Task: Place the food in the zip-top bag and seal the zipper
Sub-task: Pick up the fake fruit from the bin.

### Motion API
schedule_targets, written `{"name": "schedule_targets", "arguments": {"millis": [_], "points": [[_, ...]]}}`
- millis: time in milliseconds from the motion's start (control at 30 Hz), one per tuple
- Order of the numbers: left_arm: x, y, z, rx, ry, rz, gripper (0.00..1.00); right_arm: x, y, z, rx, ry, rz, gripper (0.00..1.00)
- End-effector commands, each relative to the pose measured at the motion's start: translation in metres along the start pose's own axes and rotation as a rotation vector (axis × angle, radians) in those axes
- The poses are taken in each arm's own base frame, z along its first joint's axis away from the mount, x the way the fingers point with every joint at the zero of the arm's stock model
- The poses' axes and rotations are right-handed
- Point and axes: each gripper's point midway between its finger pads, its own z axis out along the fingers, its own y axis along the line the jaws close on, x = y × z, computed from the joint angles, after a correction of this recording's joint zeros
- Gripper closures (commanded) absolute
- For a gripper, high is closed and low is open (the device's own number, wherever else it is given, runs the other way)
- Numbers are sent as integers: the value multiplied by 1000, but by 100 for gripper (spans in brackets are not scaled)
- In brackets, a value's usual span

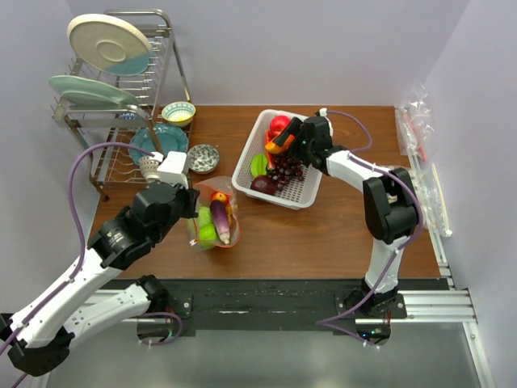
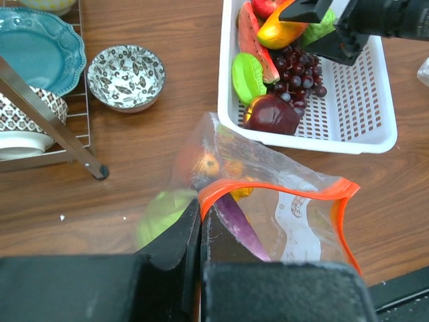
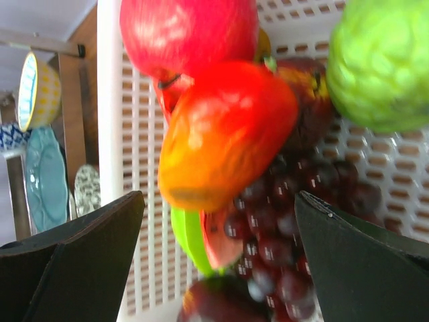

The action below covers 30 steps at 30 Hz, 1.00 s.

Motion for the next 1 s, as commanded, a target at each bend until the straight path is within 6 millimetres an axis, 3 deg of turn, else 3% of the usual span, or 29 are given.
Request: {"name": "schedule_targets", "arguments": {"millis": [0,200,333,433,567,667,767,800,833,900,967], "points": [[-17,-1,3,0,-74,19,100,-36,31,13,-84,-130,36,3],[-8,-7,12,30,-38,102,100,-44,29,32,-60,-157,19,9],[-2,-9,21,37,-32,154,100,-44,30,31,-63,-157,-2,25],[3,-11,29,42,-19,204,100,-50,36,19,-81,-176,-36,39],[7,-15,36,61,-5,257,100,-55,48,-5,-119,-181,-90,54],[8,-18,37,71,-9,255,100,-52,61,-31,-174,-155,-153,58],[13,-17,39,70,-6,255,100,-44,72,-66,-247,-113,-180,57],[14,-17,40,70,-10,251,100,-33,66,-74,-252,-90,-181,57],[16,-16,41,69,-9,247,100,-39,78,-95,-301,-114,-181,57],[18,-19,42,86,-11,241,100,-21,78,-112,-363,-60,-188,57],[19,-20,42,90,-7,243,100,-13,93,-141,-460,-20,-207,57]]}}
